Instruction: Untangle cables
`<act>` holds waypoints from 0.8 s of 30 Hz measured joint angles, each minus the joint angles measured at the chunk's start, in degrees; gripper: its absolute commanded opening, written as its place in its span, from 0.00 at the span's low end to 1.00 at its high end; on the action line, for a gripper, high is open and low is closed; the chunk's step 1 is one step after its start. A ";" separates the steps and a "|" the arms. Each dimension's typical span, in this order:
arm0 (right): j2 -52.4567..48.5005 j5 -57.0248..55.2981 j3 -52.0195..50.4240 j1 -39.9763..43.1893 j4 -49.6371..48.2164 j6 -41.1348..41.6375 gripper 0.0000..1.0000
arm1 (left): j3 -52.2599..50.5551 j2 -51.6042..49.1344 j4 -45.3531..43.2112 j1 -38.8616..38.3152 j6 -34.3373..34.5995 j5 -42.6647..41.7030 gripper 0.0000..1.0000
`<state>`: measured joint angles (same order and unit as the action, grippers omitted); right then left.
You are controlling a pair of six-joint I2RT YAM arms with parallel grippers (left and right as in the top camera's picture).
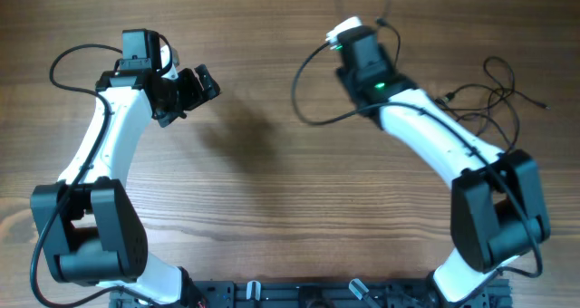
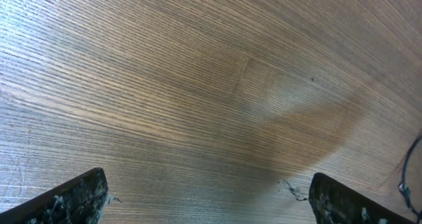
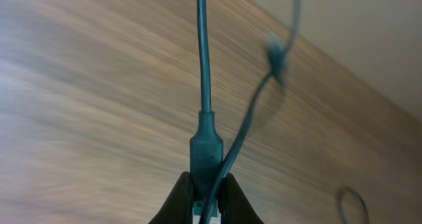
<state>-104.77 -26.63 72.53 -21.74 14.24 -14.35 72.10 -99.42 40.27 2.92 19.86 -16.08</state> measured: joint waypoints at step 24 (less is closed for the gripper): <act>-2.32 15.02 -0.02 13.92 16.44 13.92 1.00 | 0.02 0.00 0.00 0.00 0.00 0.00 1.00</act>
<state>-107.09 -11.62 72.51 -7.81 30.68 -0.43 72.12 -99.42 40.27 2.92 19.86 -16.08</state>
